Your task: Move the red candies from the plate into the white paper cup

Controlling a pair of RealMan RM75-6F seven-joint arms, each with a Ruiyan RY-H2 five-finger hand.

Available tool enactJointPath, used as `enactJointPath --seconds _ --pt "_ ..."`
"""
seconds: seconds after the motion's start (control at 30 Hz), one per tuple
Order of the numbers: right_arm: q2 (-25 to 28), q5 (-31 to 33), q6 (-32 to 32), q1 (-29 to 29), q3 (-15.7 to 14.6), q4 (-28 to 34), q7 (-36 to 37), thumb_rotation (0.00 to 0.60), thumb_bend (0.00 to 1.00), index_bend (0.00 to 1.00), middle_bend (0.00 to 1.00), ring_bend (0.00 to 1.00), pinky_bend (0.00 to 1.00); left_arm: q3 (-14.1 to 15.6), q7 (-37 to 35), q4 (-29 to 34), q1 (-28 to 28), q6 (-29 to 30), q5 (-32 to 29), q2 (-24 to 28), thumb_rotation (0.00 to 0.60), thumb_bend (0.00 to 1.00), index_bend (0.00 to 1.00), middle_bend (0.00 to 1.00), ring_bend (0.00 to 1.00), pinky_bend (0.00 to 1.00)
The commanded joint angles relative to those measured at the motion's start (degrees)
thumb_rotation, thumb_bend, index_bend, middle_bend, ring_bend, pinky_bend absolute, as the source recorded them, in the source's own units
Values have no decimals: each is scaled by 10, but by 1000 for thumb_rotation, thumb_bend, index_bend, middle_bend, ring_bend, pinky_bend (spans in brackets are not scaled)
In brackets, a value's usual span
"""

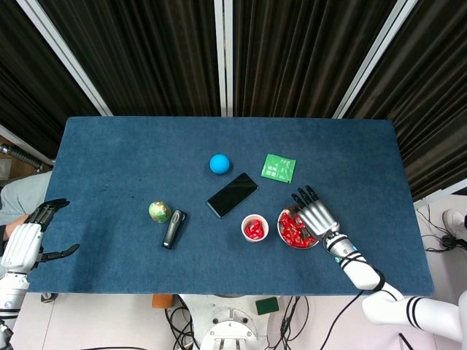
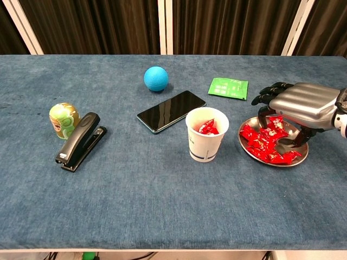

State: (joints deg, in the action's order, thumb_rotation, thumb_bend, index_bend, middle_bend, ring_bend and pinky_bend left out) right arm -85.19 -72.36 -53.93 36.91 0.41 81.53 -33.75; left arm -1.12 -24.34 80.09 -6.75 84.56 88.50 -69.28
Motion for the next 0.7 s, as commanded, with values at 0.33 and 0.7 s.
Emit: enactJointPath --seconds 0.33,0.7 --pt "-8 -4 -1 -1 -1 -10 0 600 344 439 74 0 0 0 -3 -5 -1 -2 -1 -3 600 95 186 155 125 249" --pt "-13 -13 -7 -4 2 -18 7 600 391 526 81 0 0 0 -6 -8 0 -2 -1 -3 600 95 186 155 125 249"
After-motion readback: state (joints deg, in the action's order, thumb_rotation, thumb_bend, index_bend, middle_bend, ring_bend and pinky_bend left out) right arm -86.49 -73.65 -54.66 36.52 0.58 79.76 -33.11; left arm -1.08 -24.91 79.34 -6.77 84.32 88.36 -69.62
